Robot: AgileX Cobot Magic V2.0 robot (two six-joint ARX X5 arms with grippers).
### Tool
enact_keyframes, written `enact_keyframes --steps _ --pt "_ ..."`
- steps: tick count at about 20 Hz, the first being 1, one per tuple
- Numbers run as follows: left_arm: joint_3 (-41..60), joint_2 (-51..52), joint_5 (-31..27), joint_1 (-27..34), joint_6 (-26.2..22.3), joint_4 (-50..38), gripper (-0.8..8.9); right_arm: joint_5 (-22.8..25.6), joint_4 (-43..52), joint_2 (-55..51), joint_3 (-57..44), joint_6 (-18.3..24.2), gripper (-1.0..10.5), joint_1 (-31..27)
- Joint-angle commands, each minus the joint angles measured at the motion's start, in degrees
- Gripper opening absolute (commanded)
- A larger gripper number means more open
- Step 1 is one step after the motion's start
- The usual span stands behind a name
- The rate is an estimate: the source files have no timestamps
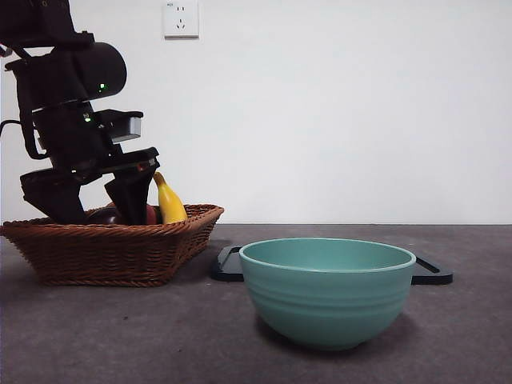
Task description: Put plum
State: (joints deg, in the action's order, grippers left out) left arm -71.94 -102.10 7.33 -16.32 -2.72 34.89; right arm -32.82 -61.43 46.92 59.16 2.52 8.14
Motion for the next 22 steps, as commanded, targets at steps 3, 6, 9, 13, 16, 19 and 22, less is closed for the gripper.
enact_keyframes --steps 3,6,9,13,16,19,22 --pt "-1.44 -1.33 -0.17 -0.20 -0.94 -0.31 2.98 -0.13 0.50 0.33 1.07 -0.61 4.3 0.13" --pt "-1.44 -1.33 -0.17 -0.20 -0.94 -0.15 2.68 -0.13 0.50 0.33 1.07 -0.61 4.3 0.13" --pt "-1.64 -0.74 -0.09 -0.20 -0.92 0.52 2.68 -0.13 0.50 0.33 1.07 -0.61 4.3 0.15" --pt "-1.64 5.27 0.17 -0.68 -0.92 1.33 2.68 -0.13 0.50 0.33 1.07 -0.59 4.3 0.13" --pt "-1.64 12.66 2.54 -2.05 -0.90 2.78 2.68 -0.11 0.50 0.33 1.07 -0.59 4.3 0.13" --pt "-1.64 20.31 8.50 -5.44 -0.92 6.08 2.68 0.00 0.52 0.33 1.07 -0.59 4.3 0.13" --pt "-1.64 24.65 10.62 -10.86 -0.92 9.07 2.68 0.00 0.76 0.33 1.07 -0.59 4.3 0.13"
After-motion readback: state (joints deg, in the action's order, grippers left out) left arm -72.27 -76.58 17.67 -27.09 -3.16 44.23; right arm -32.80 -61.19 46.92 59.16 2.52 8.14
